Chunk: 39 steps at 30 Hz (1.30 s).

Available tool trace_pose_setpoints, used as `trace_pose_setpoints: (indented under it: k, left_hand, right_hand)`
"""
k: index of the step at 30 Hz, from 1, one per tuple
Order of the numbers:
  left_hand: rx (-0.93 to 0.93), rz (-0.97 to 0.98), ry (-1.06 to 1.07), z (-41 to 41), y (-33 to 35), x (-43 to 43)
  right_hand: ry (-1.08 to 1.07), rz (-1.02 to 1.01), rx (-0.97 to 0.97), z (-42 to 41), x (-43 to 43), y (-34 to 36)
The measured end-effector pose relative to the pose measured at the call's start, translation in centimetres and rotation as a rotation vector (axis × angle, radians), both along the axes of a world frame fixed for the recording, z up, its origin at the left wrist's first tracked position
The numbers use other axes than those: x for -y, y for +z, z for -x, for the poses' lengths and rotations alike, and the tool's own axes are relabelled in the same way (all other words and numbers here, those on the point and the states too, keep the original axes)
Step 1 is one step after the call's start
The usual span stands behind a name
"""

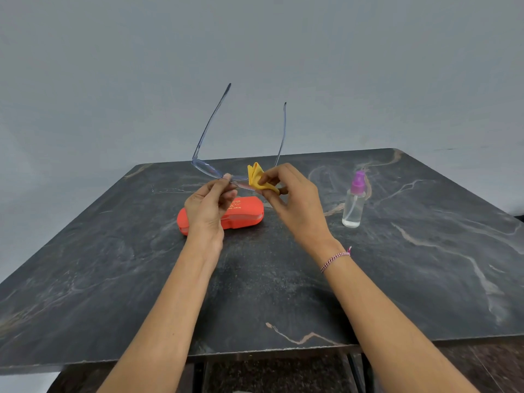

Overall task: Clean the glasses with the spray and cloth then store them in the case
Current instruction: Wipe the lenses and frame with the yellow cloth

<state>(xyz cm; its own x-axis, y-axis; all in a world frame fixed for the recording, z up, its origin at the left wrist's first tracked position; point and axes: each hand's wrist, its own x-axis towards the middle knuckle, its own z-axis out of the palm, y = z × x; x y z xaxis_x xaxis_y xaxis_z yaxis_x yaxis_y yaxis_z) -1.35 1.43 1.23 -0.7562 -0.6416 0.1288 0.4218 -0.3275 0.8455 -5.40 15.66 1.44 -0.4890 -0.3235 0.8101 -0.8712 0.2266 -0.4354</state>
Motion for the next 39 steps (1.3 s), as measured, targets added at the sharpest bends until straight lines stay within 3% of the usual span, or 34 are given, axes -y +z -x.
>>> trace_pose_setpoints:
  k: [6,14,18,24,32,39]
  left_hand:
    - [0.031,-0.027,-0.062,0.1,0.1,-0.4]
    - [0.071,0.096,-0.214,-0.2,0.6,-0.7]
    - [0.100,-0.014,-0.260,-0.7,1.1,0.4]
    - [0.166,-0.150,-0.258,-0.8,1.6,1.2]
    - [0.321,0.029,-0.444,-0.6,3.2,2.7]
    - [0.332,-0.051,-0.475,0.3,2.0,3.0]
  right_hand:
    - [-0.037,0.087,0.083,0.2,0.2,-0.2]
    - [-0.022,0.284,0.432,1.7,-0.5,0.2]
    - [-0.001,0.400,0.530,2.4,-1.1,0.4]
    - [-0.013,0.352,0.504,2.9,-1.7,0.4]
    - [-0.031,0.419,0.462,3.4,-2.1,0.4]
    - [-0.120,0.376,0.366,3.1,-2.2,0.8]
